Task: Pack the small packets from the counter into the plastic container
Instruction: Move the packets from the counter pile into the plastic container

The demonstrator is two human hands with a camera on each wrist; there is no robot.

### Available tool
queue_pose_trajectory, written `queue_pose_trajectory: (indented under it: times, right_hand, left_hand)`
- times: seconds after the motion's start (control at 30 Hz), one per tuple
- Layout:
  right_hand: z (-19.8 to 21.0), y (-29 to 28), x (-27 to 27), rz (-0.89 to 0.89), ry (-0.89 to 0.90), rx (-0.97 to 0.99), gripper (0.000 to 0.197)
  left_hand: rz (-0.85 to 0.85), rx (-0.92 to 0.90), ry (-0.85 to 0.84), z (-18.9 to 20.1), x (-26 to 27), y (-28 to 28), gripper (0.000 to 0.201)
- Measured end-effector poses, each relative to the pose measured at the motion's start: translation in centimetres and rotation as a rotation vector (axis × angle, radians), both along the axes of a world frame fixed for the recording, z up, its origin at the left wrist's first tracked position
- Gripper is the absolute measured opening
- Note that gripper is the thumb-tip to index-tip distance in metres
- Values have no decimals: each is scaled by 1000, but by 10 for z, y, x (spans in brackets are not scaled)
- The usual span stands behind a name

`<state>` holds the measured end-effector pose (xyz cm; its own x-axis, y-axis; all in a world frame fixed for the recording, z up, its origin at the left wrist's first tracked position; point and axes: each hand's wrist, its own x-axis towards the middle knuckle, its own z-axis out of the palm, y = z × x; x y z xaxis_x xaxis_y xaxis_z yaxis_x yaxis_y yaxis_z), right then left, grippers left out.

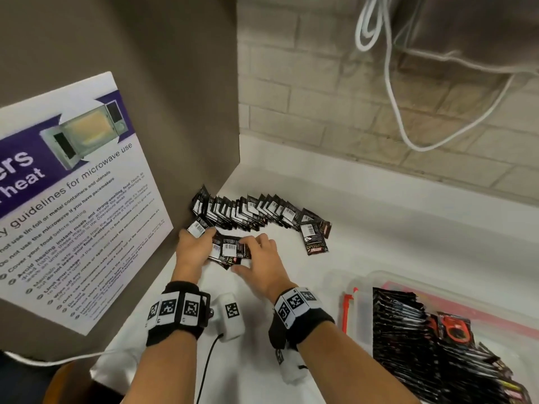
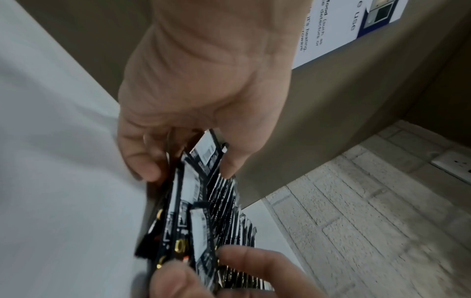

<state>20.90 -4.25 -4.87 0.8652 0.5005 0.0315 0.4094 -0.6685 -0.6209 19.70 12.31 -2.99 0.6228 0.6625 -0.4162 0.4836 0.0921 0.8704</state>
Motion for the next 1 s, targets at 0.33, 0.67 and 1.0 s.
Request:
queue_pose_trajectory:
  times: [0.33,0.67,1.0]
  right_hand:
    - [-4,5,5,-5,156,192,43]
    - [-10,3,10,124,162,152,78]
    - [-6,-4,12,75,274,238,78]
  left_hand:
    - [-152,-99,-91,0,-2,-13,29]
    - [-166,-146,-58,0,-2,-20,17]
    - [-515,-166,-20,14,-5,-28,33]
